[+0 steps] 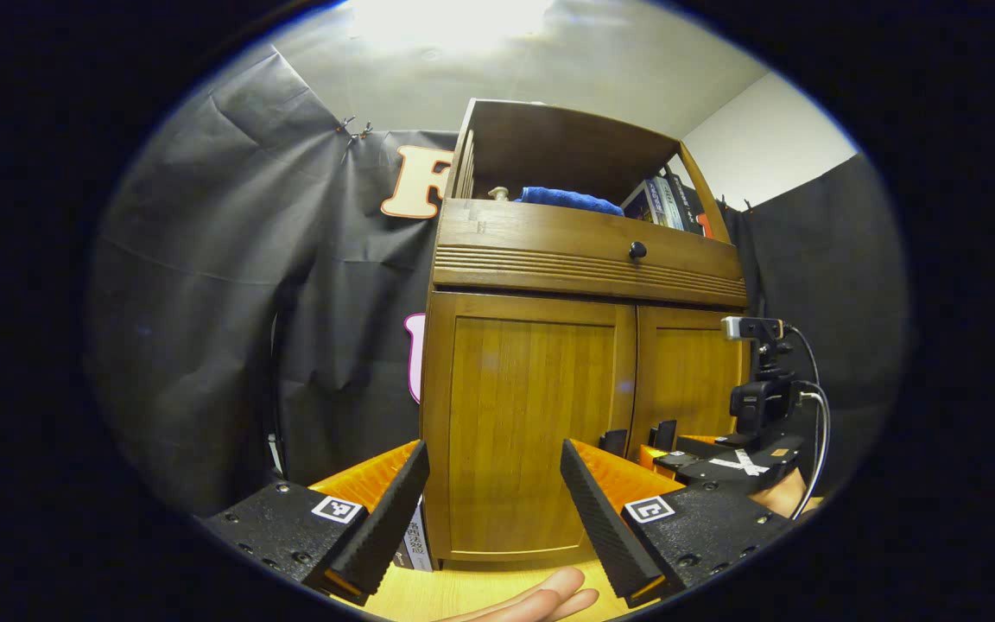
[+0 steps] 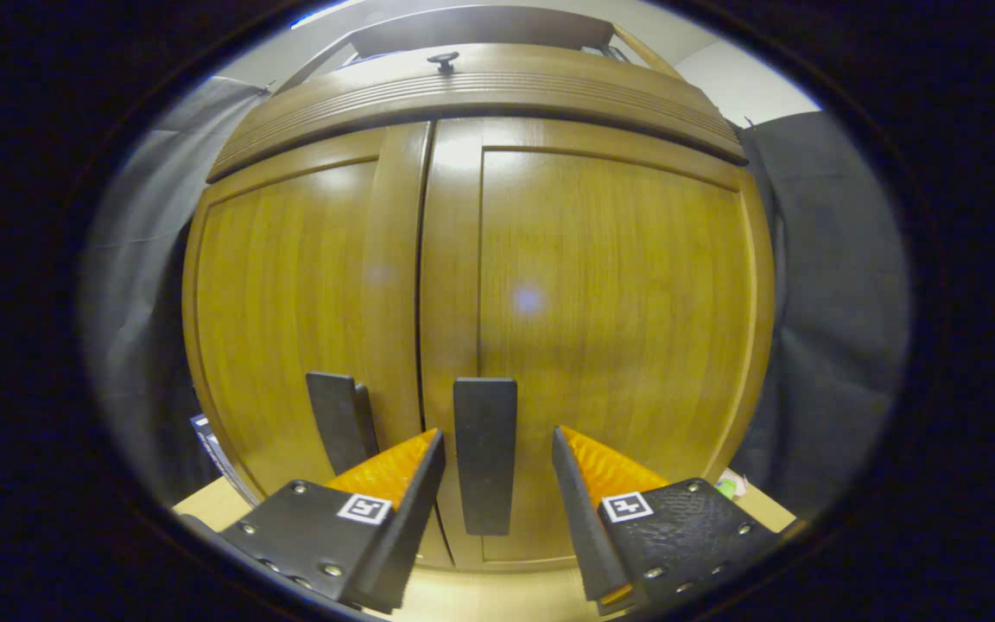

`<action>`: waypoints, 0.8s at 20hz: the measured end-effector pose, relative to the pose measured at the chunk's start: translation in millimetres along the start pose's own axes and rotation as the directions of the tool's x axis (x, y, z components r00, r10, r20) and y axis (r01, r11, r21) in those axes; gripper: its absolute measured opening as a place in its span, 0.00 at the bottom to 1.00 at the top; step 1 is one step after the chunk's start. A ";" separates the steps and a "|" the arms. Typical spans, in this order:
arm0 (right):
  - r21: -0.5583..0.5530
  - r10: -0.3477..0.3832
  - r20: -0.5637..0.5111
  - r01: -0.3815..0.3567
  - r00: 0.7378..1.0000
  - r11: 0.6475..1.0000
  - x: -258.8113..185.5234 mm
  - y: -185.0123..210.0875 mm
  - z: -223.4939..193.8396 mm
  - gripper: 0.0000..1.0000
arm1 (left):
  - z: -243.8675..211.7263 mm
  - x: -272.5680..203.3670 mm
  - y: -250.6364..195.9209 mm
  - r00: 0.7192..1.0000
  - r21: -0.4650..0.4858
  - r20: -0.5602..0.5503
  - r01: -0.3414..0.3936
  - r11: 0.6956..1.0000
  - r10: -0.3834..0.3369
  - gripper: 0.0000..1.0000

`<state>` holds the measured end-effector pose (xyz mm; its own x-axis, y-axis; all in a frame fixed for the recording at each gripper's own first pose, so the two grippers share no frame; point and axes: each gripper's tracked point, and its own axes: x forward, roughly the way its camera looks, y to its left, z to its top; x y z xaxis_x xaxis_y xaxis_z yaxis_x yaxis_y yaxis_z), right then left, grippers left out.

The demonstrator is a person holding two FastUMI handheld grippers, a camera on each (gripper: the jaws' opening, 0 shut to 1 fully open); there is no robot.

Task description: Open the right door of the double-door shoe cabinet with the right hand, and open the left door with the left hand.

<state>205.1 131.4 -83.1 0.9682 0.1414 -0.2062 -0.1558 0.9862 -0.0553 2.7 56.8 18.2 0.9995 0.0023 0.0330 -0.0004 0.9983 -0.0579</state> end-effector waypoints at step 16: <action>0.035 0.198 -0.003 -0.197 0.980 0.980 -35.4 4.3 -14.3 0.30 | -16.7 12.0 -7.7 0.998 -0.019 -0.054 0.034 0.999 -0.035 0.91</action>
<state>167.3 129.4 -90.0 0.9177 0.3333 -0.2161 -0.3371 0.9413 0.0203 15.2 48.2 2.4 0.9992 -0.0362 -0.0190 0.0347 0.9966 -0.0754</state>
